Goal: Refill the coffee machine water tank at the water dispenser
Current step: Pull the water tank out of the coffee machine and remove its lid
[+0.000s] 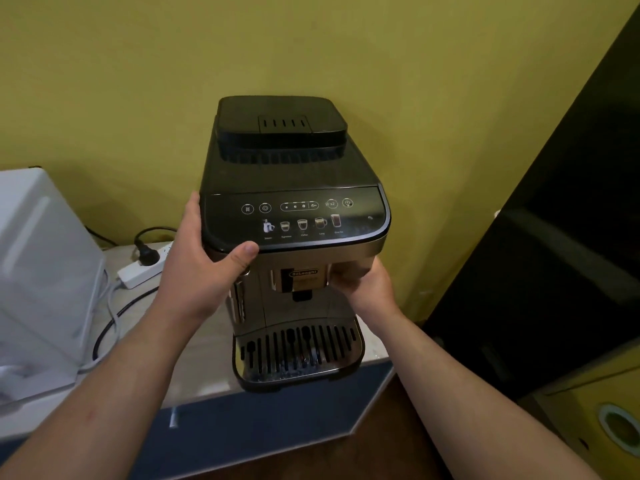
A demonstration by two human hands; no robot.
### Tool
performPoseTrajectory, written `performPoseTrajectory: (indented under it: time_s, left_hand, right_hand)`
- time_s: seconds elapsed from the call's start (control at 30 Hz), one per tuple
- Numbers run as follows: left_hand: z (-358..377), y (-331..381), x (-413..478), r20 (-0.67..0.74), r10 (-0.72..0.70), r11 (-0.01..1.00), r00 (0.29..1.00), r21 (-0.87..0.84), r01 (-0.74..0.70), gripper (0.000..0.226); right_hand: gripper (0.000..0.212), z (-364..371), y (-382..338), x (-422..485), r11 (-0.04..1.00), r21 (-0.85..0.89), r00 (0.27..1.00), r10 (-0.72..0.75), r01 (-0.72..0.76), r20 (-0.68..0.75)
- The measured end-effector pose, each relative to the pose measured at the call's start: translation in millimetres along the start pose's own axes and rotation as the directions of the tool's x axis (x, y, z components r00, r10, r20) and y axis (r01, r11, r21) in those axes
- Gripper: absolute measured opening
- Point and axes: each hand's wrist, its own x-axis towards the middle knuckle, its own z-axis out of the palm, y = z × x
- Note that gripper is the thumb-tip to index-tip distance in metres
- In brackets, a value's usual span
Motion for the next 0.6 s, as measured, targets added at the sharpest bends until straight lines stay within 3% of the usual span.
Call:
performPoseTrajectory:
  time_s: [0.23, 0.6]
  left_hand:
    - [1, -3, -1, -0.005, 0.044, 0.999, 0.999, -0.011, -0.044, 0.079]
    - [0, -4, -1, 0.007, 0.046, 0.999, 0.999, -0.019, -0.046, 0.090]
  right_hand:
    - [0.057, -1, 5, 0, 1.000, 0.000, 1.000, 0.013, -0.013, -0.009]
    - [0.056, -5, 4, -17, 0.998, -0.043, 0.998, 0.038, -0.040, -0.042]
